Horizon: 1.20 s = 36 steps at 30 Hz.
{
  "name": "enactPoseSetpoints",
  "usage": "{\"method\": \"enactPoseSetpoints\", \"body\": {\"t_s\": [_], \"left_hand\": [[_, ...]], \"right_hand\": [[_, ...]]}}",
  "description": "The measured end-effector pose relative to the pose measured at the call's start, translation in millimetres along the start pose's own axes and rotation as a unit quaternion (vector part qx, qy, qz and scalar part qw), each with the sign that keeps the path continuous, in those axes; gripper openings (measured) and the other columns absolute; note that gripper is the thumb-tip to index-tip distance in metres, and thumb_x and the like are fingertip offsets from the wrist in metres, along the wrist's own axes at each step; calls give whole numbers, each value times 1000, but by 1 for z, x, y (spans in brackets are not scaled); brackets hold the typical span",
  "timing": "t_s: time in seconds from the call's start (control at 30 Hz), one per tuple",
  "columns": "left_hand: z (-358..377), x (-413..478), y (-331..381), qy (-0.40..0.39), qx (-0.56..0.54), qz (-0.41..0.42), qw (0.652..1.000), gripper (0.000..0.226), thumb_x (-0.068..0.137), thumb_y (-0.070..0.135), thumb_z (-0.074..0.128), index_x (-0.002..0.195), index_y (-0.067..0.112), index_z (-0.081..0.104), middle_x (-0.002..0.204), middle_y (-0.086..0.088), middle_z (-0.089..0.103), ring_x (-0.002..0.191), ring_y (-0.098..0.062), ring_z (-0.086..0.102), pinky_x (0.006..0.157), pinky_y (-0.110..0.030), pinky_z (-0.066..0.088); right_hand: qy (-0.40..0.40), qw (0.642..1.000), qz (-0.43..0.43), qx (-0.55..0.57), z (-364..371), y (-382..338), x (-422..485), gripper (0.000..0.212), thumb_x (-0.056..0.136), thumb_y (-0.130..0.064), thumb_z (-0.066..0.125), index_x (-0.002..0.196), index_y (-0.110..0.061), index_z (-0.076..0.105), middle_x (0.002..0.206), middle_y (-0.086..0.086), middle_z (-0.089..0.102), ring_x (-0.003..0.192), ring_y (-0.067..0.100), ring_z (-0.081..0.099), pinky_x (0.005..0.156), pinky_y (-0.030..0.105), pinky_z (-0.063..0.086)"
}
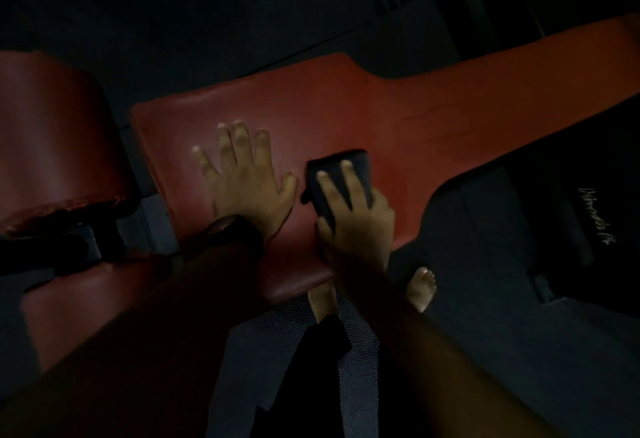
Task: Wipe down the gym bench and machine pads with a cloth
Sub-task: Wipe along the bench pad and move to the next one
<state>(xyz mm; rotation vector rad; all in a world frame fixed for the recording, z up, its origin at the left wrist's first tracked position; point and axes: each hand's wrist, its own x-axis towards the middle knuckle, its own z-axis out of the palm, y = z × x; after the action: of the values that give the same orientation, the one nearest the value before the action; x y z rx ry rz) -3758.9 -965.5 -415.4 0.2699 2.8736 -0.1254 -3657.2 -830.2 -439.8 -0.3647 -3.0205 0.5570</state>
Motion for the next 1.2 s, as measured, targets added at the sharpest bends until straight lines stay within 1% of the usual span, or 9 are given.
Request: {"method": "enactPoseSetpoints", "body": {"t_s": [0.13, 0.23, 0.3, 0.37, 0.63, 0.73, 0.83, 1.03, 1.2], "left_hand": [[-6, 21, 14, -15, 9, 26, 999, 77, 95, 55, 31, 159, 13, 21, 168, -17, 12, 155, -39, 5, 119, -71, 5], [-8, 36, 25, -19, 6, 24, 1000, 77, 97, 56, 30, 160, 14, 17, 169, -15, 8, 156, -38, 2, 119, -71, 3], [-4, 40, 30, -10, 8, 21, 1000, 77, 98, 56, 29, 160, 14, 17, 169, -17, 8, 155, -39, 3, 118, -73, 3], [0, 40, 34, 2, 19, 23, 1000, 78, 97, 58, 26, 159, 12, 18, 168, -19, 12, 155, -40, 6, 117, -73, 5], [9, 42, 35, 16, 36, 33, 999, 79, 100, 60, 21, 160, 10, 15, 168, -20, 10, 155, -39, 6, 118, -71, 7], [9, 42, 35, 16, 35, 33, 999, 79, 100, 61, 19, 160, 11, 13, 168, -19, 8, 156, -38, 4, 119, -70, 5], [9, 42, 36, 19, 30, 33, 999, 79, 100, 61, 19, 161, 11, 13, 169, -19, 8, 156, -38, 4, 119, -70, 5], [10, 44, 36, 8, 45, 25, 999, 69, 101, 47, 13, 161, 12, 11, 169, -18, 6, 156, -37, 4, 120, -68, 5], [11, 43, 38, 25, 37, 22, 999, 63, 105, 40, 21, 161, 11, 14, 169, -14, 11, 156, -34, 8, 122, -65, 7]], "right_hand": [[-53, 989, -125, -52, -5, 50, 41, 64, 86, -44, 48, 149, -37, 39, 158, 3, 42, 109, 42, 58, 77, 49, 51], [-24, 990, 140, -1, -7, 65, 32, 67, 90, -39, 56, 154, -37, 36, 165, 0, 29, 122, 41, 50, 91, 52, 45], [10, 942, 332, 50, -5, 53, 15, 68, 92, -35, 57, 155, -38, 34, 166, -2, 24, 124, 39, 46, 95, 52, 42], [6, 922, 382, 59, -8, 29, -3, 67, 92, -35, 58, 155, -38, 35, 166, -3, 24, 121, 37, 46, 92, 52, 44], [-43, 999, 0, 0, -9, 44, 39, 61, 84, -41, 48, 145, -36, 52, 157, 1, 44, 108, 40, 57, 78, 50, 50], [-65, 990, 122, -21, -8, 68, 60, 67, 93, -40, 53, 156, -42, 30, 167, -4, 21, 128, 37, 46, 94, 52, 44], [10, 954, 298, 26, -2, 49, 51, 68, 89, -35, 58, 154, -36, 39, 164, -1, 29, 117, 36, 51, 89, 47, 44], [-3, 999, -32, 43, 4, 17, 65, 53, 86, -37, 56, 138, -32, 61, 151, 3, 52, 96, 38, 61, 71, 42, 50], [-46, 998, -20, -33, -1, 36, 117, 62, 92, -40, 45, 153, -44, 36, 165, -5, 29, 114, 34, 53, 82, 45, 47]]}}
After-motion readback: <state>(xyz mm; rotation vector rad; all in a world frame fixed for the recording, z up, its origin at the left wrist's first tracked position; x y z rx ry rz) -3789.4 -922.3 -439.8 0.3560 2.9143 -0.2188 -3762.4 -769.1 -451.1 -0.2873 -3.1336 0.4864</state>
